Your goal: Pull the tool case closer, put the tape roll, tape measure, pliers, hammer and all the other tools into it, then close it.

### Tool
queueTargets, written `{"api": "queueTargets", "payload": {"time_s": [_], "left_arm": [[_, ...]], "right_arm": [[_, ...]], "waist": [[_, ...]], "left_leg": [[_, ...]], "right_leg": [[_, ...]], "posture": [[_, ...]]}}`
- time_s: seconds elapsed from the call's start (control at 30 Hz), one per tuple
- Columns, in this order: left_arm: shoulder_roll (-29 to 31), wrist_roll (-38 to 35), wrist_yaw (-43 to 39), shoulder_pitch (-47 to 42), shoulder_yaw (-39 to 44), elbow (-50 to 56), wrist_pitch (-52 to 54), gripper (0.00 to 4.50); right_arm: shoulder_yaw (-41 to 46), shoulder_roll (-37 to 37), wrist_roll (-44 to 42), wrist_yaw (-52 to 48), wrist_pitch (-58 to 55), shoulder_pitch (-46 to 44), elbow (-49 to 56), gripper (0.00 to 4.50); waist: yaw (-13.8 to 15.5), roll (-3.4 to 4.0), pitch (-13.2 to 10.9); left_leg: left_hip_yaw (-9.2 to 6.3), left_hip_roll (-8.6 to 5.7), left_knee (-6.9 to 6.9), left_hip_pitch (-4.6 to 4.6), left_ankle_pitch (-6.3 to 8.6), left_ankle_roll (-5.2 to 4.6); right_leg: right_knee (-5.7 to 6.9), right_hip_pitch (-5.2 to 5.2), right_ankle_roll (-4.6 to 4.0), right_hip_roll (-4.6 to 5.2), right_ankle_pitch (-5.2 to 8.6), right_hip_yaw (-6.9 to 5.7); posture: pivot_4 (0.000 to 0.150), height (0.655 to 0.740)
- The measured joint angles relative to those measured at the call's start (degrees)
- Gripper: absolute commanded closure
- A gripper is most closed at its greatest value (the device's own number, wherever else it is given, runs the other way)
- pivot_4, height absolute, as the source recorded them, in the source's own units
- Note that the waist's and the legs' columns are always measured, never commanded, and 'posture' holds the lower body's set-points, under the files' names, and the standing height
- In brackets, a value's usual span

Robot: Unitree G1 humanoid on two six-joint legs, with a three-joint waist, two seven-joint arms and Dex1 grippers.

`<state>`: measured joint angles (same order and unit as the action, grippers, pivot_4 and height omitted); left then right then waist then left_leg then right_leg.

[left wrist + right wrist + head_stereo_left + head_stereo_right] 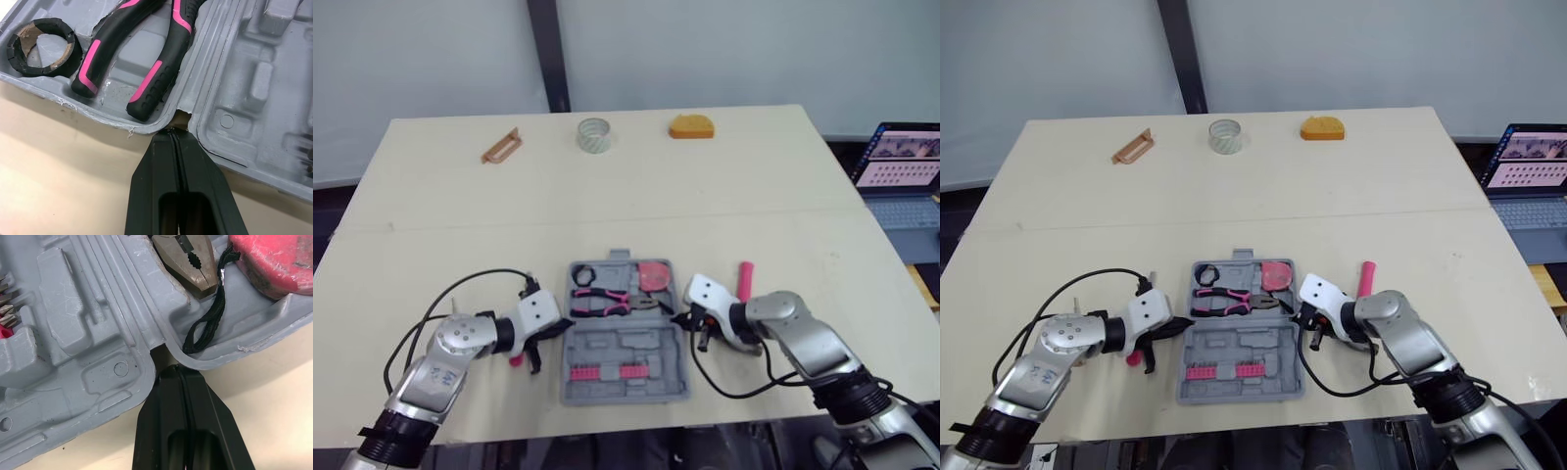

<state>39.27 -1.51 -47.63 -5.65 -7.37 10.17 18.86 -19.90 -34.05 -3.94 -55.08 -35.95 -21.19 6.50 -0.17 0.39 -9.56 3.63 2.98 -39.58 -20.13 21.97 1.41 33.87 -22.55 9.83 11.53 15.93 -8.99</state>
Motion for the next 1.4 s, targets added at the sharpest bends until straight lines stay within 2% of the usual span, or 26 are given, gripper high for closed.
{"api": "queueTargets", "payload": {"time_s": [0.7,1.4], "left_arm": [[0.1,-0.1,-0.8,0.6,0.2,0.1,-0.3,4.5],[2.0,-0.6,-2.2,1.7,1.4,-2.1,-5.3,4.5]], "right_arm": [[0.1,-0.5,0.0,0.0,0.1,0.2,0.0,4.48],[0.4,-2.9,-1.3,-0.5,3.4,0.7,-1.2,4.48]], "waist": [[0.0,0.0,0.0],[0.1,0.0,0.0]], "left_leg": [[0.0,0.0,0.0,0.0,0.0,0.0],[0.0,0.0,0.0,-0.01,0.0,0.0]], "right_leg": [[0.0,0.0,0.0,0.0,0.0,0.0],[-0.01,0.0,0.0,0.0,0.0,0.0]], "posture": [[0.15,0.74],[0.15,0.74]]}}
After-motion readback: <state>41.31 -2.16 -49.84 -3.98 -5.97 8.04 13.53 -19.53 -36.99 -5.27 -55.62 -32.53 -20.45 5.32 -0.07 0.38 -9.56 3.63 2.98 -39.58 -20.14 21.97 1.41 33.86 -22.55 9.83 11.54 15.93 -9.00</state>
